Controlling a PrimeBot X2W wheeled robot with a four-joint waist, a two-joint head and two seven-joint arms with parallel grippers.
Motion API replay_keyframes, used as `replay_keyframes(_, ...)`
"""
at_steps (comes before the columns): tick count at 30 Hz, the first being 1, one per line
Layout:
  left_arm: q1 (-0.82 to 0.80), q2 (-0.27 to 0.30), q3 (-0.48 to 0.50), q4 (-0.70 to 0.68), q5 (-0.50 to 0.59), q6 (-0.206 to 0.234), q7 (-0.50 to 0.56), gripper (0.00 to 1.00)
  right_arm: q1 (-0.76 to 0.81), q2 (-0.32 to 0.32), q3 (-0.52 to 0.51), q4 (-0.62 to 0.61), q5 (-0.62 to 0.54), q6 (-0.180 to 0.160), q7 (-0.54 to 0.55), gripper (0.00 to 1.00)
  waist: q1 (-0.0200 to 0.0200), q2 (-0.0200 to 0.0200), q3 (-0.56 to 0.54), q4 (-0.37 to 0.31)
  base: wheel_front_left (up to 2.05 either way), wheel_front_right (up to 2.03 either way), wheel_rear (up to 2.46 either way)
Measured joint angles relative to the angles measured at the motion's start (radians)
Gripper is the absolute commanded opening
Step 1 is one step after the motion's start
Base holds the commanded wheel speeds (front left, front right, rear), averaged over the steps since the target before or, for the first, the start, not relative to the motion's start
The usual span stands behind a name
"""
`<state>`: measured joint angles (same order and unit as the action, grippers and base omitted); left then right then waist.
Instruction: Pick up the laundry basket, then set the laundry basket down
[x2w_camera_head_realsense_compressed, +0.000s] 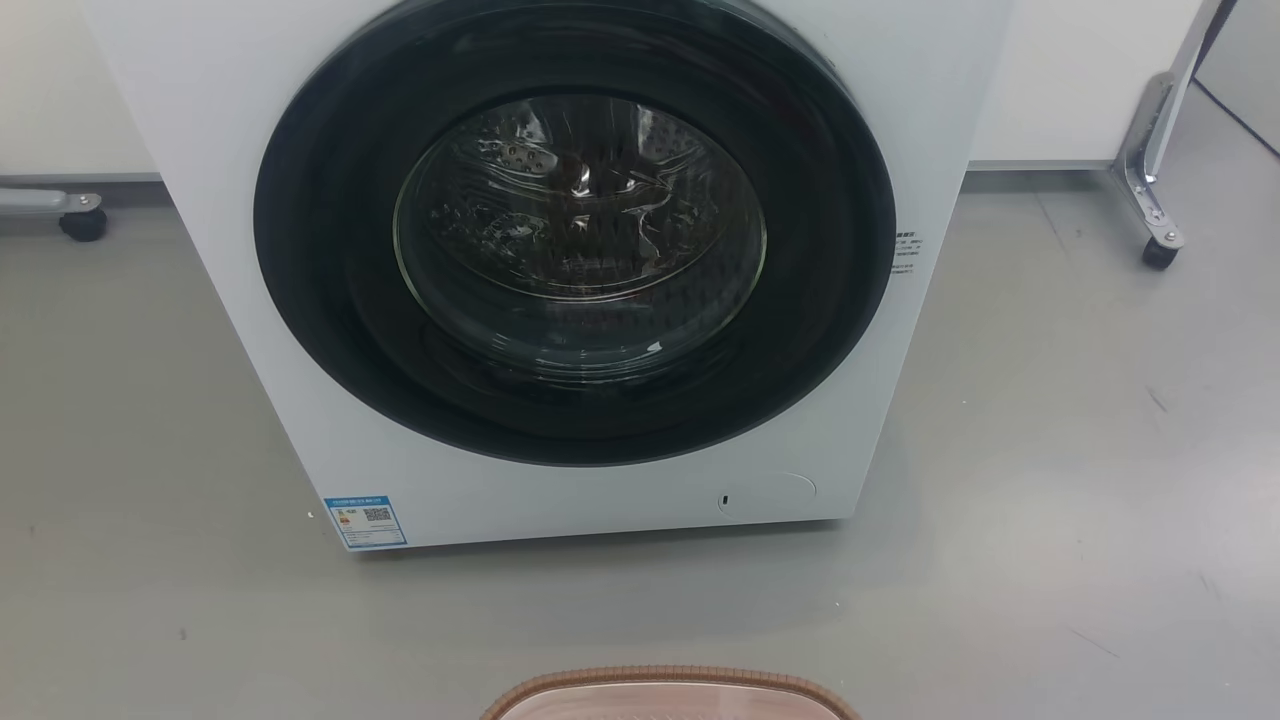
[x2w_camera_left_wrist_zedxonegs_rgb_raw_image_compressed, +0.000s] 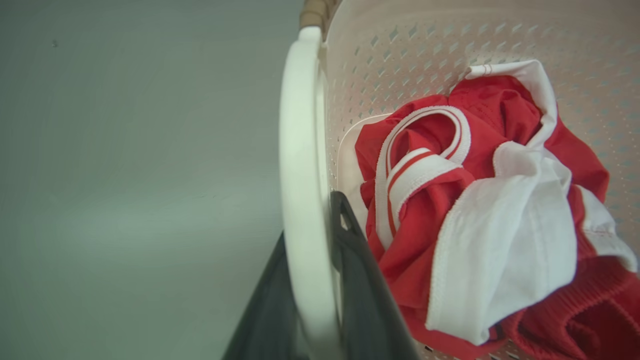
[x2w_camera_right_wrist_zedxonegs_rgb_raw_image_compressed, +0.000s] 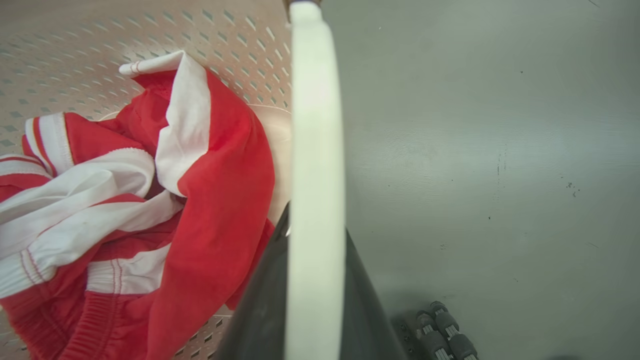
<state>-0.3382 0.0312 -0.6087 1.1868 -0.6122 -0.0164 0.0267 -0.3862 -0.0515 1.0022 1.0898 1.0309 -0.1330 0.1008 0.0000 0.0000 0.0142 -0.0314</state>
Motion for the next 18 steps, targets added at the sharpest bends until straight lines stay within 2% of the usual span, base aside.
replay_keyframes(18, -0.003, -0.003, -0.016, -0.006, -0.021, 0.011, 0.016, 0.00, -0.039, 0.007, 0.017, 0.054, 0.029, 0.027, 0.005, 0.00, 0.0000, 0.0001, 0.007, 0.009, 0.00, 0.00, 0.00)
